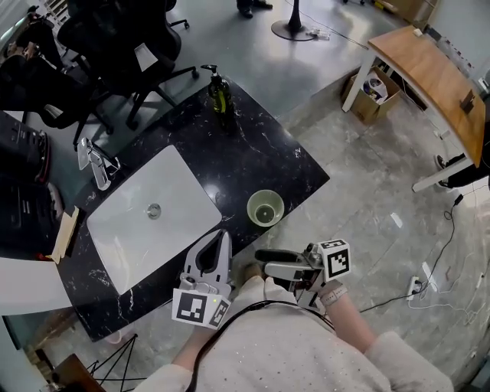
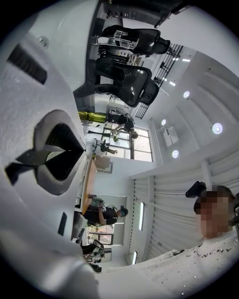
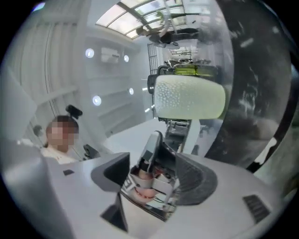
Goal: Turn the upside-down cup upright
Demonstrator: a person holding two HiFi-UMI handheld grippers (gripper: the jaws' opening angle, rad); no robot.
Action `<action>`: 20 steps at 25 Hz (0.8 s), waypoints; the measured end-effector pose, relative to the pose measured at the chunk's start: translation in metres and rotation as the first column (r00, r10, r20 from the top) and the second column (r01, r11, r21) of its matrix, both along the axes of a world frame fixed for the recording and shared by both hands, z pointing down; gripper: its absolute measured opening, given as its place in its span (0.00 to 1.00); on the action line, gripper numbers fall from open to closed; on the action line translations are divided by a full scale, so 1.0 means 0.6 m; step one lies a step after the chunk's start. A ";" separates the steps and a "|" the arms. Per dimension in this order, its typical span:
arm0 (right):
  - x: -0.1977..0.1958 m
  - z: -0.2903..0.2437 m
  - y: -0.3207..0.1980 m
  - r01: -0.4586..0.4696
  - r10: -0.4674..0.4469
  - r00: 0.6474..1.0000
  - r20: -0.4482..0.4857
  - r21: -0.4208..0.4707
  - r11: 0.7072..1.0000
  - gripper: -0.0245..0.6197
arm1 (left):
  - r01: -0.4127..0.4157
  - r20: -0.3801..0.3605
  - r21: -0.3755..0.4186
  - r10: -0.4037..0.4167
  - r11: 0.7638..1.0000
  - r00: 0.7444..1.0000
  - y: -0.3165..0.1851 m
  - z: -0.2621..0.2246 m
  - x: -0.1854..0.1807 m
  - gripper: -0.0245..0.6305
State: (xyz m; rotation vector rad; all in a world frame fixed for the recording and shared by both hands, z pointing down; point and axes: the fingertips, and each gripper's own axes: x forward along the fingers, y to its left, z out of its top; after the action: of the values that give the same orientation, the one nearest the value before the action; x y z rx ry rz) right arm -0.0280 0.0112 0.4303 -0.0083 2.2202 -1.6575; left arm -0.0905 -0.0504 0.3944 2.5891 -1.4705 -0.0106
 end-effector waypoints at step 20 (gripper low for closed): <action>0.045 -0.064 -0.036 -0.126 0.654 0.562 -0.506 0.729 0.672 0.05 | -0.095 -0.072 0.066 0.100 0.993 0.992 0.020 -0.012 0.076 0.05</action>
State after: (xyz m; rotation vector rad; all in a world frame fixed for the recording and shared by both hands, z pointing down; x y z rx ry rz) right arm -0.0013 -0.0107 0.3921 -1.1689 2.9151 -0.5734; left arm -0.0448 -0.0385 0.3872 2.6756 -1.3374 -0.1429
